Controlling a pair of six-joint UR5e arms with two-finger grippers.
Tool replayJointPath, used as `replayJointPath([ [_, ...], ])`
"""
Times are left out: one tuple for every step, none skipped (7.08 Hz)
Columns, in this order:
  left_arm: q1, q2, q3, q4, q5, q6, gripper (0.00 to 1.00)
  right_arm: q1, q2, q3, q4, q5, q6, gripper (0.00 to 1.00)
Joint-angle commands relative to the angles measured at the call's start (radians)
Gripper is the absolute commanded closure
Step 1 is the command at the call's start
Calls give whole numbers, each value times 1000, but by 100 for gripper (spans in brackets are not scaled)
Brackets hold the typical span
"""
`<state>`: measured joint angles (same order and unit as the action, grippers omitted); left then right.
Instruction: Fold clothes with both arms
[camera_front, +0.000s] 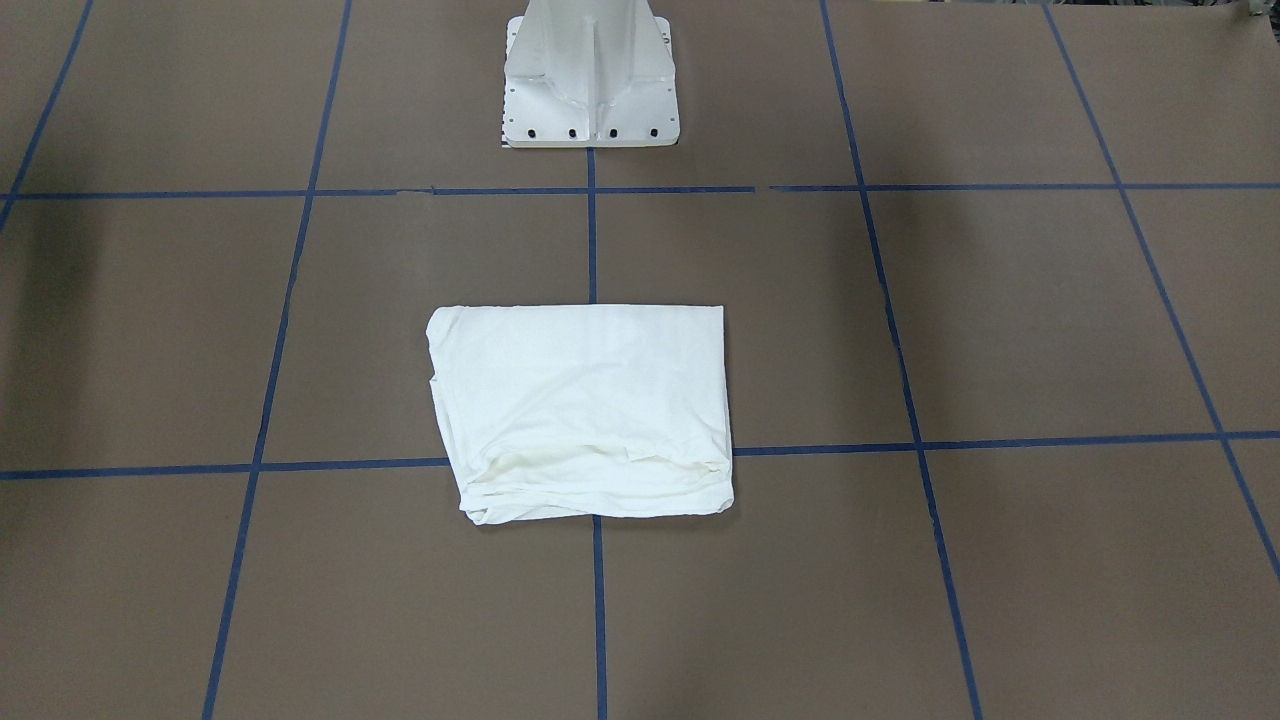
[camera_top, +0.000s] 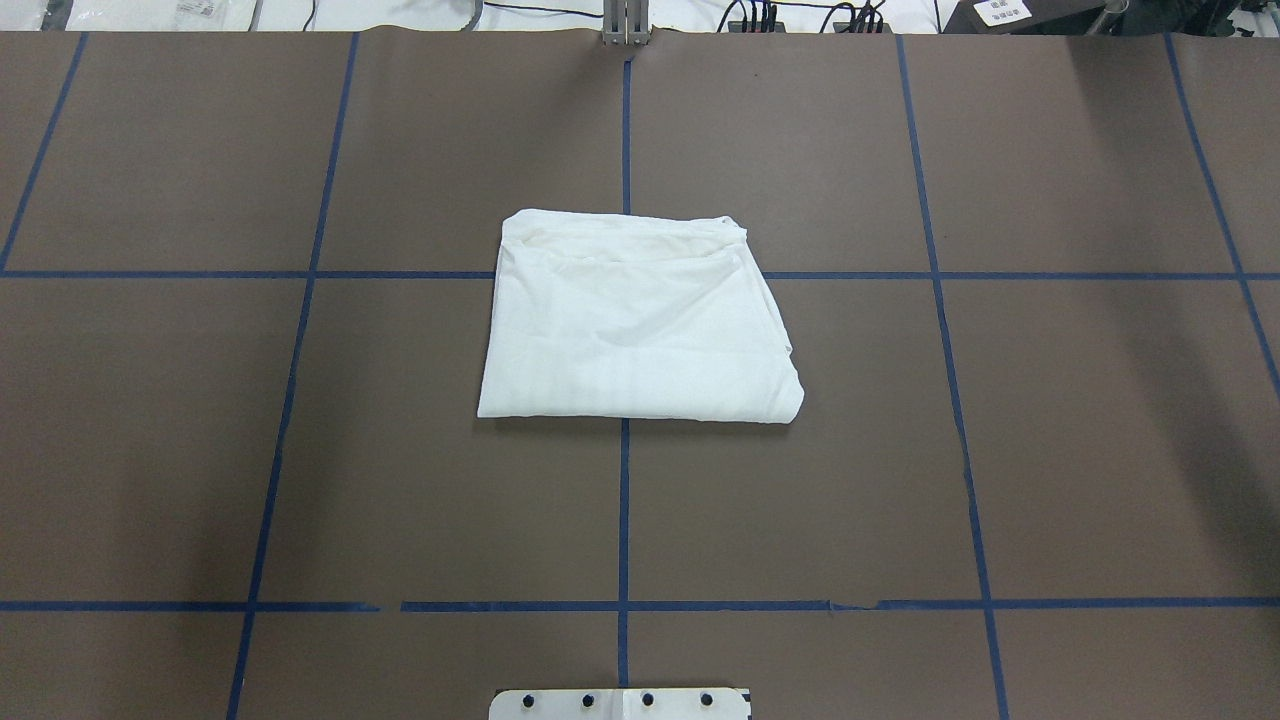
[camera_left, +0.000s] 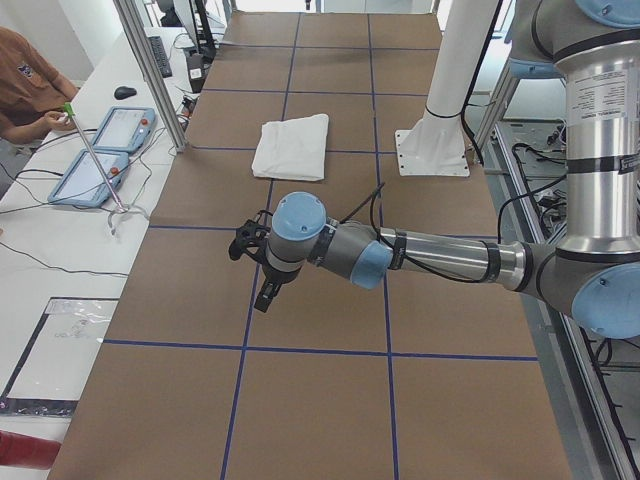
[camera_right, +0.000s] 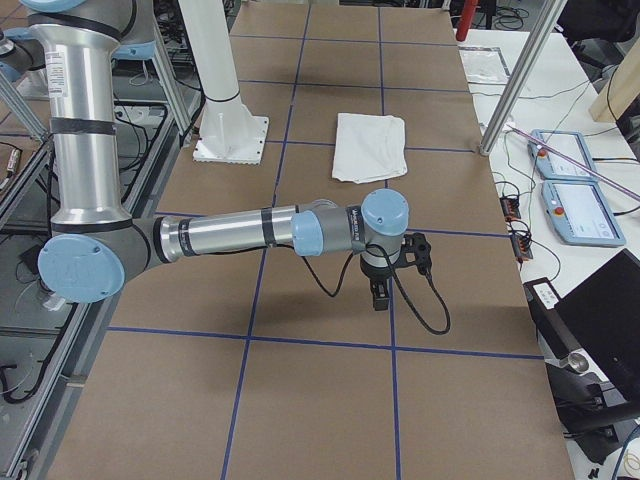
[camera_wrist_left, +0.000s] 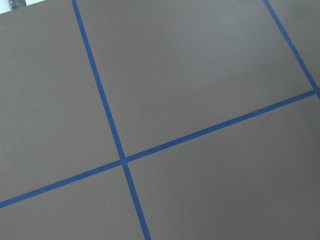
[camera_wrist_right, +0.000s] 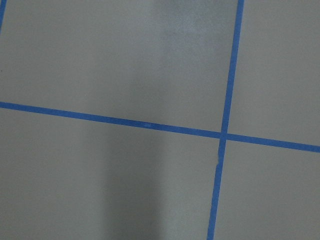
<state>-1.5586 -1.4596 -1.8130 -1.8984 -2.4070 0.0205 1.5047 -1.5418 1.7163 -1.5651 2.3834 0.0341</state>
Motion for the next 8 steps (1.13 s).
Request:
replayJointPath([
  [0, -16, -17, -8, 3, -1, 0, -6, 40, -23, -1, -1, 0, 0],
  [0, -22, -17, -8, 5, -2, 0, -8, 48, -20, -1, 8, 1, 0],
  [0, -22, -14, -8, 5, -2, 0, -6, 48, -3, 0, 32, 0, 0],
  [0, -21, -5, -7, 6, -2, 0, -6, 48, 2, -7, 36, 0, 0],
  [2, -19, 15, 1, 5, -2, 0, -8, 46, -1, -15, 39, 0, 0],
  [2, -16, 30, 5, 6, -4, 0, -11, 45, -7, -16, 39, 0, 0],
  [2, -5, 32, 10, 6, -4, 0, -11, 45, -7, -15, 37, 0, 0],
  [3, -14, 32, 39, 6, -4, 0, -11, 46, -9, -15, 33, 0, 0],
])
